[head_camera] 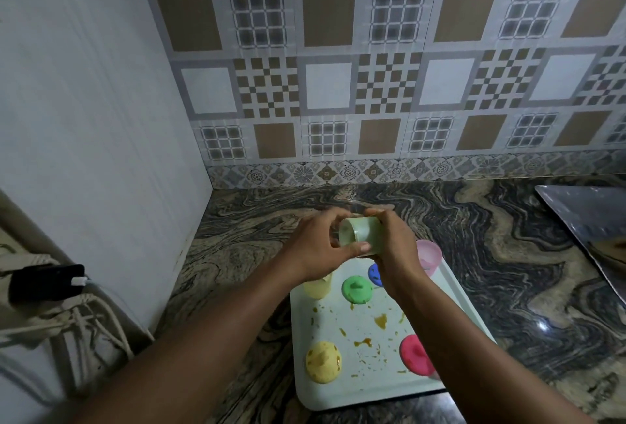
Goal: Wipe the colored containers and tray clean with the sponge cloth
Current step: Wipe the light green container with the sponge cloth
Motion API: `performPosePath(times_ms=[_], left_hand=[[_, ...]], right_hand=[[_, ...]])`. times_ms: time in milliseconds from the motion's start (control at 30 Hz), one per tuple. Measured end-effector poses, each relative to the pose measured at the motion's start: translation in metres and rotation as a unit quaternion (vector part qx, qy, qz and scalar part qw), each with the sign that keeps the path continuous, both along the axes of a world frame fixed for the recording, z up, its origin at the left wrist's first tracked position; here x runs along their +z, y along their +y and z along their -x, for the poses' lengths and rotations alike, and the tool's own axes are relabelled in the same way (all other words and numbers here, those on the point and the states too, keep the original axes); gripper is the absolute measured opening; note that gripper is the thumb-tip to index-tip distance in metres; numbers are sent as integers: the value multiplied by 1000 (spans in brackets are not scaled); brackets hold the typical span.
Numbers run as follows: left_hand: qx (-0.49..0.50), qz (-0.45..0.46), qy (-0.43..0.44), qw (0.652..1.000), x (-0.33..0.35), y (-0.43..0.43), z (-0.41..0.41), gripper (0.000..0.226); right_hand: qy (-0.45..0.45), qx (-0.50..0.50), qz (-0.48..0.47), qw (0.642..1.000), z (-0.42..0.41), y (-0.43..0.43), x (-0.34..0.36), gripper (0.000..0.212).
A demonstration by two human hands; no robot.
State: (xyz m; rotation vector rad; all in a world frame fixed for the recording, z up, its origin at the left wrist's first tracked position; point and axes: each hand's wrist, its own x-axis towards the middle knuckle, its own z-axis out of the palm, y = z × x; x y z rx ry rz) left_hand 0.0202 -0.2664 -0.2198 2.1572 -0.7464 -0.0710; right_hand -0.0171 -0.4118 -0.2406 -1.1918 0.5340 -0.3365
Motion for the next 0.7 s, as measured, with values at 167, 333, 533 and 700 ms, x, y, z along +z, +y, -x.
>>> performPosePath(times_ms=[167,333,533,700], left_hand=[[-67,-47,-194,978,-16,1,-3,65],[-50,-30,-224,973,-24,2,-1,76],[-24,-5,-139,990,-24,-3,-1,70],[-86,-65,-331,937,-28,3,-2,75]], right_hand=[[-14,15,100,995,6,0,-1,26],[-19,15,96,995,5,-3,2,26],[1,16,106,994,8,-3,-4,28],[16,29,102,994,11,-5,4,29]])
